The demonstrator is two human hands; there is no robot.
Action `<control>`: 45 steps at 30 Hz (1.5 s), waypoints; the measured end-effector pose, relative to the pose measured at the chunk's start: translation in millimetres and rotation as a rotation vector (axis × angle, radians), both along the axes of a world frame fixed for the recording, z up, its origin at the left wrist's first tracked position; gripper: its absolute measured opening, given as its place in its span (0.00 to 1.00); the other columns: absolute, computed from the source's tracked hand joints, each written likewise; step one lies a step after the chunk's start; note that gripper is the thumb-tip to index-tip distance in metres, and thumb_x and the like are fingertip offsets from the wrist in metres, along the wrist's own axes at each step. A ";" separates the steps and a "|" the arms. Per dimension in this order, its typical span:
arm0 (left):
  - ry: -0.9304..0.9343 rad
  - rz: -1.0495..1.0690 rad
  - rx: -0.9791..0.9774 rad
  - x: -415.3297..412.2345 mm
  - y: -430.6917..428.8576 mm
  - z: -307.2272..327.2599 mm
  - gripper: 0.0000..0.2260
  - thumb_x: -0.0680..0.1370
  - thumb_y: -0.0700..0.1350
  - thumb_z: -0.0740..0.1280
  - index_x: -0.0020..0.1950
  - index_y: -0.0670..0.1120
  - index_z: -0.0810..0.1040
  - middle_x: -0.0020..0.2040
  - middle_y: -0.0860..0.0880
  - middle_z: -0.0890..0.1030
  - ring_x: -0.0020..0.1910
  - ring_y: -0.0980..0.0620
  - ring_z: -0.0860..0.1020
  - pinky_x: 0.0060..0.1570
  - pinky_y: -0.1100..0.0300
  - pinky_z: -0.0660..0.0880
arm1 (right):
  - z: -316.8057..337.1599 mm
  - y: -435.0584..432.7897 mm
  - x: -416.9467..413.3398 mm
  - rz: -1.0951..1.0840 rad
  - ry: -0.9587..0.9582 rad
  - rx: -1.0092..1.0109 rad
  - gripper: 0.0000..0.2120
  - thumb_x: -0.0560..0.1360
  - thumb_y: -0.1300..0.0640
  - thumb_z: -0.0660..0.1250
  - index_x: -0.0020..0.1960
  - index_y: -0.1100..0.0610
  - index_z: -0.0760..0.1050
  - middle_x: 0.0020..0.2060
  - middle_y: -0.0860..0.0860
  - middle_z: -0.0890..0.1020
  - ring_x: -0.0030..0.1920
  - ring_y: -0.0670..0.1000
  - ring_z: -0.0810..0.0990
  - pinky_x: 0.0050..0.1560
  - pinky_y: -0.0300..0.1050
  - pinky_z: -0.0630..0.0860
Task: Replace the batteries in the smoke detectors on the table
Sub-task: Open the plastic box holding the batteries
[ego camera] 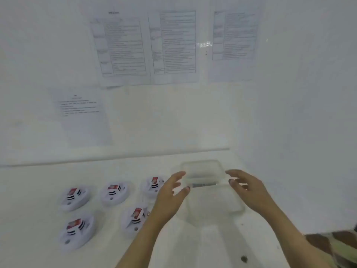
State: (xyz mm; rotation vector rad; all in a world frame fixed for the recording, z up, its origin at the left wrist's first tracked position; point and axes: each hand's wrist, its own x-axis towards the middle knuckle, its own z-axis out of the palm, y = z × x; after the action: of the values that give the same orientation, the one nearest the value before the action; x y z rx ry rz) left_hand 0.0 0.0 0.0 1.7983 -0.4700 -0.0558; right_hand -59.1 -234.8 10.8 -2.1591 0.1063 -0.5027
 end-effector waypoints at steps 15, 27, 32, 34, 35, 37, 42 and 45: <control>0.407 -0.021 -0.059 -1.4 -6.5 -34.5 0.11 0.75 0.33 0.69 0.52 0.48 0.81 0.55 0.43 0.79 0.45 0.52 0.79 0.39 0.67 0.77 | -39.3 -8.2 -23.1 -0.006 0.289 0.456 0.12 0.76 0.62 0.66 0.54 0.47 0.79 0.48 0.52 0.84 0.50 0.51 0.80 0.45 0.40 0.74; 0.663 -0.102 -0.181 -6.6 49.8 -34.7 0.17 0.63 0.35 0.72 0.51 0.42 0.83 0.49 0.40 0.82 0.46 0.45 0.81 0.49 0.51 0.76 | -39.9 10.2 -33.8 0.208 0.487 0.676 0.15 0.64 0.60 0.73 0.50 0.52 0.83 0.43 0.58 0.81 0.43 0.54 0.77 0.44 0.44 0.75; 0.731 -0.128 -0.243 -13.9 55.8 -39.9 0.14 0.62 0.35 0.71 0.47 0.43 0.82 0.44 0.41 0.81 0.36 0.50 0.79 0.41 0.57 0.73 | -48.1 10.9 -32.3 0.251 0.532 0.842 0.14 0.64 0.66 0.72 0.48 0.57 0.81 0.46 0.60 0.80 0.46 0.59 0.75 0.50 0.53 0.71; 0.742 -0.133 -0.275 -15.0 56.1 -42.2 0.12 0.64 0.33 0.71 0.46 0.43 0.82 0.44 0.41 0.80 0.38 0.49 0.78 0.43 0.56 0.71 | -52.5 11.7 -30.1 0.260 0.535 0.902 0.15 0.61 0.65 0.73 0.48 0.55 0.81 0.47 0.60 0.80 0.48 0.59 0.74 0.50 0.54 0.69; 0.747 -0.128 -0.289 -15.4 56.0 -43.9 0.11 0.67 0.31 0.71 0.46 0.43 0.81 0.45 0.41 0.81 0.39 0.48 0.77 0.43 0.55 0.71 | -54.6 12.7 -29.4 0.265 0.534 0.928 0.16 0.60 0.64 0.73 0.47 0.54 0.81 0.48 0.59 0.81 0.48 0.59 0.74 0.48 0.53 0.69; 0.760 -0.113 -0.316 -16.2 55.1 -47.3 0.11 0.73 0.28 0.66 0.47 0.43 0.80 0.44 0.42 0.81 0.39 0.47 0.77 0.43 0.54 0.71 | -59.0 14.2 -28.1 0.268 0.527 0.980 0.18 0.57 0.62 0.75 0.46 0.53 0.81 0.48 0.57 0.81 0.47 0.58 0.75 0.43 0.49 0.70; 0.815 -0.130 -0.381 -17.3 54.4 -48.5 0.13 0.71 0.27 0.66 0.45 0.45 0.79 0.41 0.43 0.79 0.35 0.50 0.78 0.45 0.54 0.72 | -63.4 16.2 -26.0 0.282 0.525 1.050 0.16 0.56 0.62 0.75 0.41 0.52 0.79 0.45 0.54 0.81 0.39 0.53 0.76 0.31 0.41 0.70; 0.779 -0.078 -0.373 -17.4 54.4 -51.0 0.16 0.71 0.27 0.67 0.46 0.48 0.83 0.41 0.43 0.72 0.34 0.53 0.76 0.47 0.55 0.71 | -61.3 17.3 -25.7 0.285 0.530 1.066 0.12 0.61 0.66 0.71 0.39 0.53 0.75 0.41 0.52 0.80 0.33 0.50 0.76 0.25 0.38 0.69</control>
State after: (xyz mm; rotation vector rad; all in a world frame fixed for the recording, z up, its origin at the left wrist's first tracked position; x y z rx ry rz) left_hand -17.4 54.4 -51.0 1.2604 0.0176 -0.6538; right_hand -84.8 -217.4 -50.5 -1.1659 0.2785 0.2813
